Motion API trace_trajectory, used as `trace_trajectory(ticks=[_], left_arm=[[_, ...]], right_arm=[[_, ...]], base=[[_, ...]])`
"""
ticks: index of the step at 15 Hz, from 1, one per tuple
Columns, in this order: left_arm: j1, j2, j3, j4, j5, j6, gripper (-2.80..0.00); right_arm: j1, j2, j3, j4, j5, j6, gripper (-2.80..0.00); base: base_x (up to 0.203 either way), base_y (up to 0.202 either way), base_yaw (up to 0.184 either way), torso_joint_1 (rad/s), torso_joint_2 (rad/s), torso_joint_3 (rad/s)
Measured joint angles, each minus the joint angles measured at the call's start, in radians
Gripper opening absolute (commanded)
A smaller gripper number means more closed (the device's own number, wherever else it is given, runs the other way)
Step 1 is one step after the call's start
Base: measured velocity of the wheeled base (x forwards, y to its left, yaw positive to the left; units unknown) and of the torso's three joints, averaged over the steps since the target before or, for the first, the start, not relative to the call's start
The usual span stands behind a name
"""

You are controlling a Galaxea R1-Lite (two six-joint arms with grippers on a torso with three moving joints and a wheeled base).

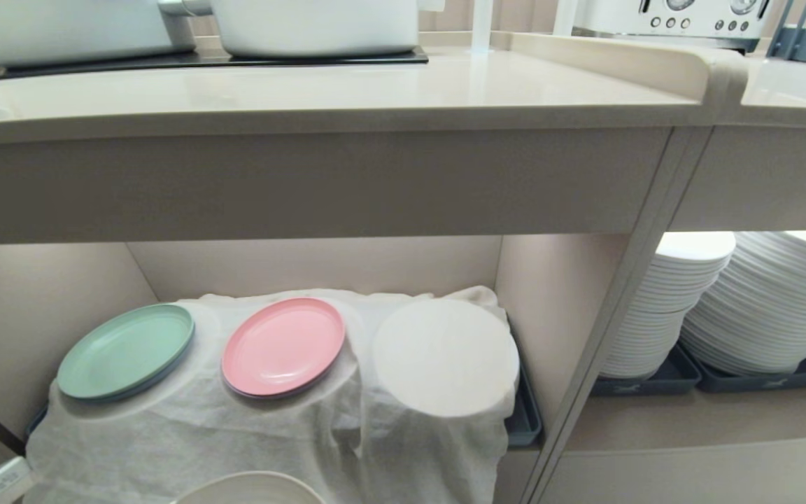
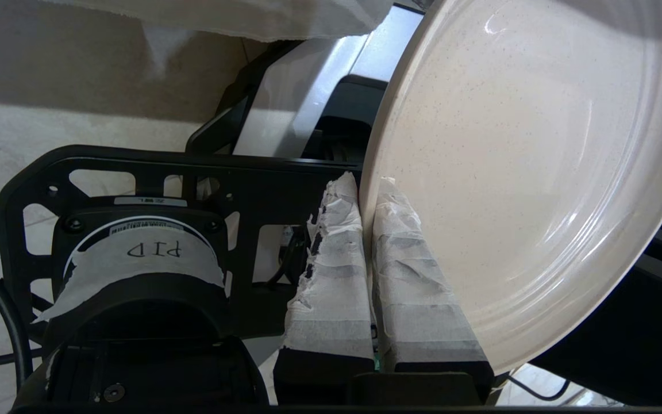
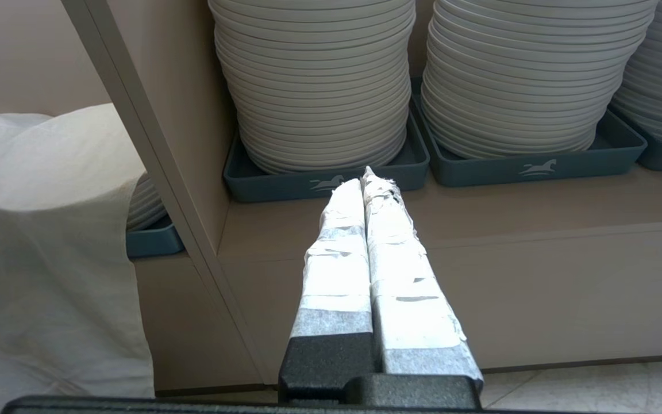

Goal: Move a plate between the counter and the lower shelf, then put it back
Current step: Put the plate in the cupboard

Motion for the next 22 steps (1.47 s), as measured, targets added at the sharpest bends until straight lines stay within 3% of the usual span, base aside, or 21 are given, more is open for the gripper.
trace_trajectory(ticks=[12,22], left_arm=[[0.000,0.002,0.003,-0.011,-0.020,-0.004,-2.80],[0.000,0.074,0.007,-0.152,-0.049,-0.058,-2.80]], right_arm=[[0.000,0.000,0.000,0.000,0.000,0.000,-2.80],[0.000,0.000,0.000,0.000,0.000,0.000,-2.80]], base=[[0.000,0.000,0.000,0.000,0.00,0.000],[0.000,0.000,0.000,0.000,0.00,0.000]])
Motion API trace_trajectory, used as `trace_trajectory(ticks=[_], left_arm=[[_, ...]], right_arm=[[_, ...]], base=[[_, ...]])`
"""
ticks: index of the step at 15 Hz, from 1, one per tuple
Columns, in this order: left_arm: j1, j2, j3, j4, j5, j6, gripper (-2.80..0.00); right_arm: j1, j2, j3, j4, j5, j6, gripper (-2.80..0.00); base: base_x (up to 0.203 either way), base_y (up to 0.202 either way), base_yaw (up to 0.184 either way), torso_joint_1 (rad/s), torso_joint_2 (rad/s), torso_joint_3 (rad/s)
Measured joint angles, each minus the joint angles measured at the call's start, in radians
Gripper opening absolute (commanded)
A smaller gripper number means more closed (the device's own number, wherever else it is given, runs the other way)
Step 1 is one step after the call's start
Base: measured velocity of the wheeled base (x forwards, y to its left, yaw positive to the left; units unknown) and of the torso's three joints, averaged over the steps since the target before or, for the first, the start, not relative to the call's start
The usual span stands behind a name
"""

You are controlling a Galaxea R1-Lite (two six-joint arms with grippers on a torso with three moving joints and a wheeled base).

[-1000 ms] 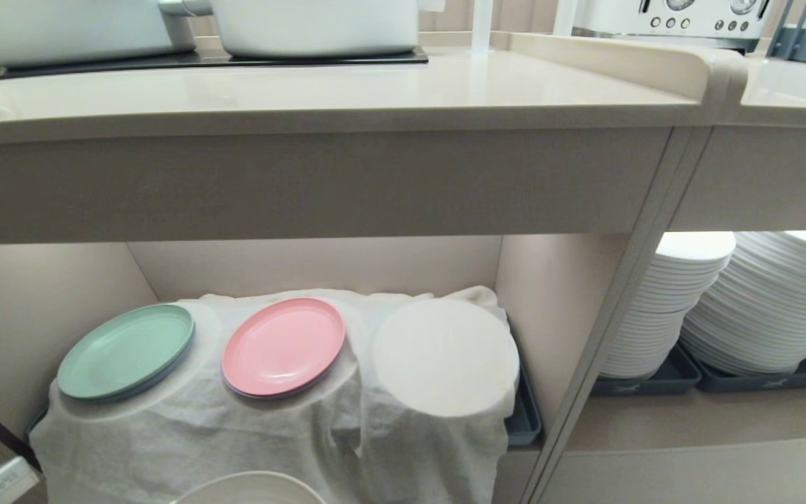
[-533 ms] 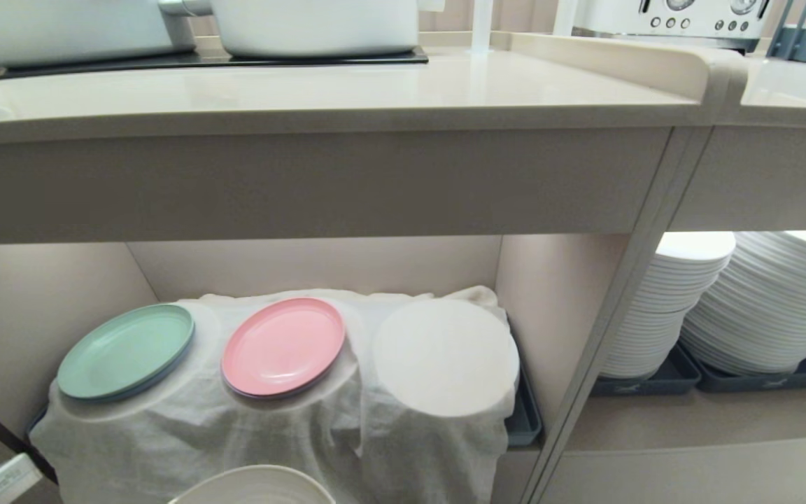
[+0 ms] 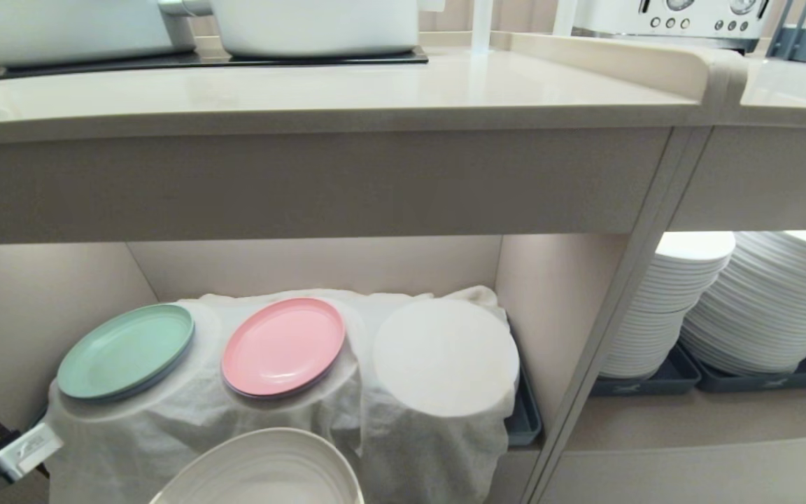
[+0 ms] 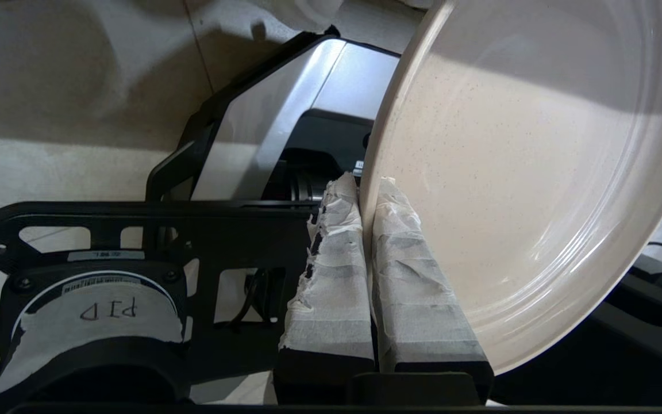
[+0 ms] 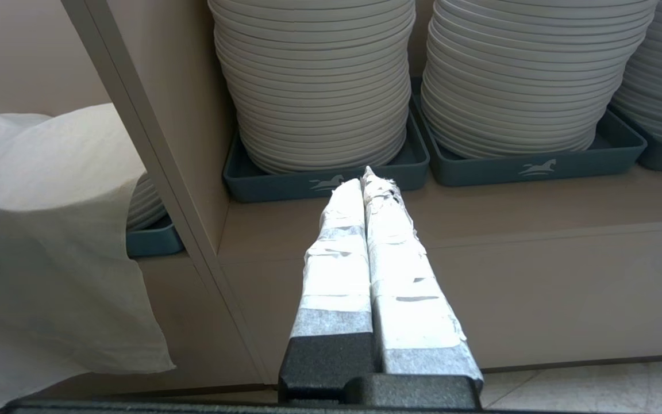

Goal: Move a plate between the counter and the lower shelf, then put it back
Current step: Put the plate in the cupboard

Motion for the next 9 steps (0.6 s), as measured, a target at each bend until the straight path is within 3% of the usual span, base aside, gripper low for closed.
trace_trajectory(ticks=[4,9], left_arm=[[0.000,0.037,0.000,-0.021,0.001,-0.003,-2.80],[-0.005,0.102,0.013,-0.132,0.000,-0.037,-2.80]], right_arm=[[0.000,0.000,0.000,0.000,0.000,0.000,-2.80],[0.000,0.000,0.000,0.000,0.000,0.000,-2.80]], base=[[0.000,0.000,0.000,0.000,0.00,0.000],[0.000,0.000,0.000,0.000,0.00,0.000]])
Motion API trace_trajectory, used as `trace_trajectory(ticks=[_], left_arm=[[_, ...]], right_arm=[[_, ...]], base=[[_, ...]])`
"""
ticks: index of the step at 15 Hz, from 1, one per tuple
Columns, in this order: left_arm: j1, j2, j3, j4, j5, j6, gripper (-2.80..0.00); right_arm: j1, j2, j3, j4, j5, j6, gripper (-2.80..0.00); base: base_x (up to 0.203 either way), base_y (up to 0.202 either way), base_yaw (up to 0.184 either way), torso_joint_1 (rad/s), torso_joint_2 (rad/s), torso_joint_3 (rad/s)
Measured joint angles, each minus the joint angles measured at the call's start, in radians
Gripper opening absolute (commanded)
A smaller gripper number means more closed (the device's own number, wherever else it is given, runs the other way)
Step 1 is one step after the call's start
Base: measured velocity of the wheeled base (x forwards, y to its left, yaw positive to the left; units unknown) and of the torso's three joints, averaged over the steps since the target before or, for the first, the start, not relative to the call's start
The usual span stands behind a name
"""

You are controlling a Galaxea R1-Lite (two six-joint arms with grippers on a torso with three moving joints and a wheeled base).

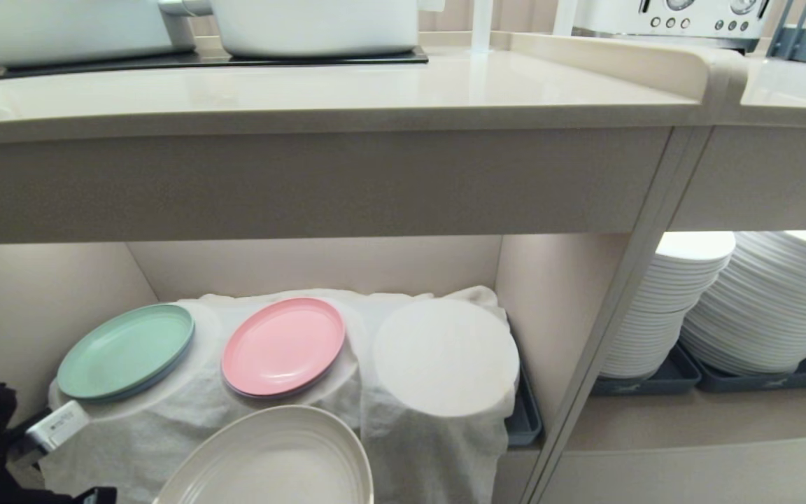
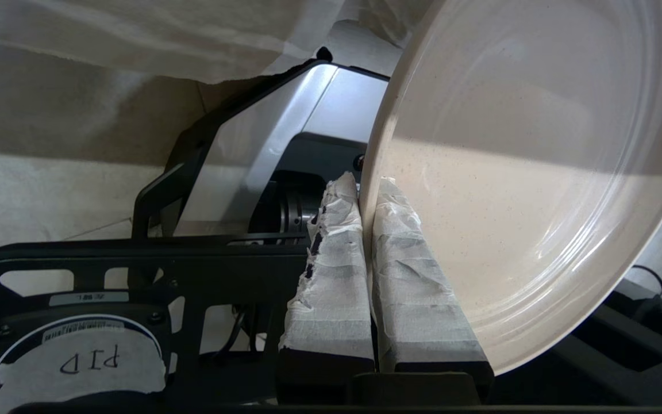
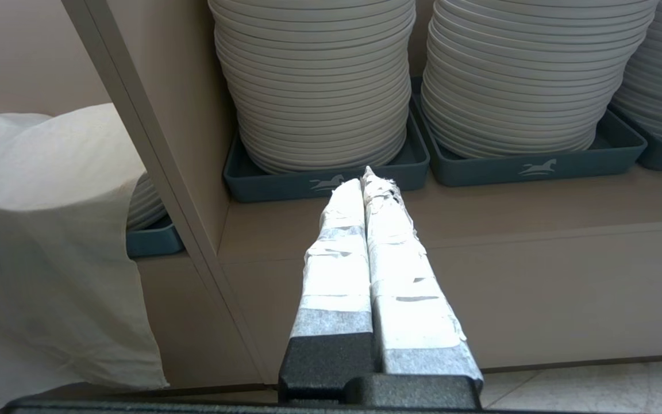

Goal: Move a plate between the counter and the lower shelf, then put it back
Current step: Put the plate in the cupboard

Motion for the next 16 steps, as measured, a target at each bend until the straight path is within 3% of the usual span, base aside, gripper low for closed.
trace_trajectory(ticks=[3,7,11,16], left_arm=[[-0.026,0.048,0.000,-0.056,0.000,-0.028,-2.80],[-0.102,0.101,-0.002,-0.125,0.007,-0.112,-2.80],[-0.120,0.123,0.001,-0.149,0.020,-0.117,-2.80],[-0.119,0.113,0.015,-0.148,0.084,-0.110,-2.80]], right_arm=[[0.000,0.000,0.000,0.000,0.000,0.000,-2.80],[0.000,0.000,0.000,0.000,0.000,0.000,-2.80],[0.000,0.000,0.000,0.000,0.000,0.000,-2.80],[0.000,0.000,0.000,0.000,0.000,0.000,-2.80]], base=[[0.000,0.000,0.000,0.000,0.00,0.000],[0.000,0.000,0.000,0.000,0.00,0.000],[0.000,0.000,0.000,0.000,0.00,0.000],[0.000,0.000,0.000,0.000,0.00,0.000]])
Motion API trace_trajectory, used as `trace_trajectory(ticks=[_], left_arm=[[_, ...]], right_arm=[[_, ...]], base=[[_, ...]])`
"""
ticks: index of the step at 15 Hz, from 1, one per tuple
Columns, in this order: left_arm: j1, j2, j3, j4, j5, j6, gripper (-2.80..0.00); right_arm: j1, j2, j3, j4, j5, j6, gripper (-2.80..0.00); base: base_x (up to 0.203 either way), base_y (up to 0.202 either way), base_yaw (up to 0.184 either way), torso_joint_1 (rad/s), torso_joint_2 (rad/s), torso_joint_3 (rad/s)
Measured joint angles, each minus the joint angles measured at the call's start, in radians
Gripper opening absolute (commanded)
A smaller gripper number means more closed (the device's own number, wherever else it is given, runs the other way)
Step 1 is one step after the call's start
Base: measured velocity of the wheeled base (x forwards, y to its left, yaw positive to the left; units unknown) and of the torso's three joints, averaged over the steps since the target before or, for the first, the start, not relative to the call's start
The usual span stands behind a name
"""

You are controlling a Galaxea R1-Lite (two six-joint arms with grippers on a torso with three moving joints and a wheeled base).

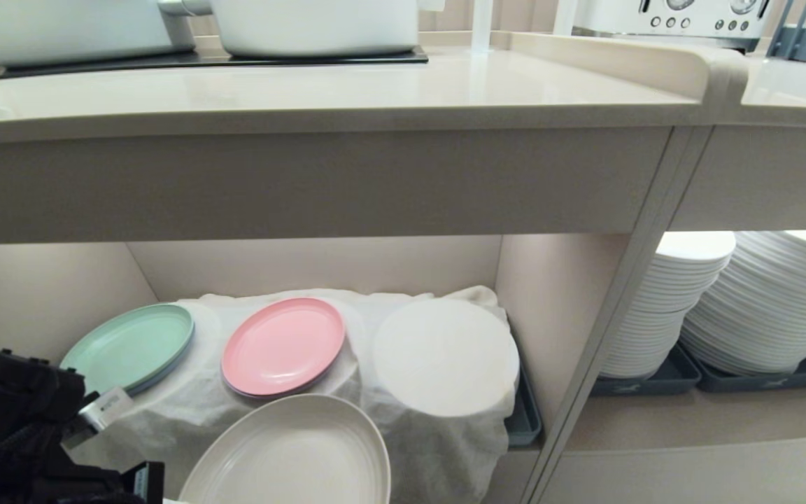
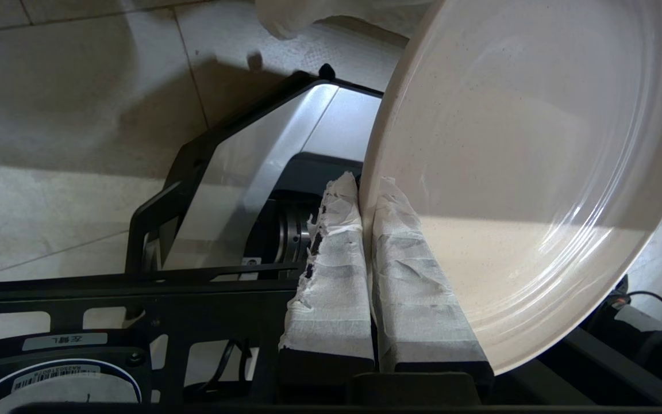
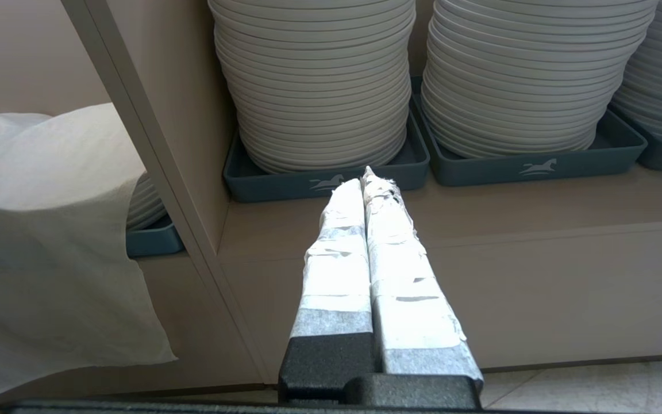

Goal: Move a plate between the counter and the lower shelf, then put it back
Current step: Put the plate in the cupboard

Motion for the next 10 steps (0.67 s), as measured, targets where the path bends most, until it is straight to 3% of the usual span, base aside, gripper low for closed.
trace_trajectory(ticks=[10], left_arm=[[-0.001,-0.094,0.026,0.044,0.072,0.027,-2.80]], right_arm=[[0.000,0.000,0.000,0.000,0.000,0.000,-2.80]], base=[[0.000,0.000,0.000,0.000,0.00,0.000]])
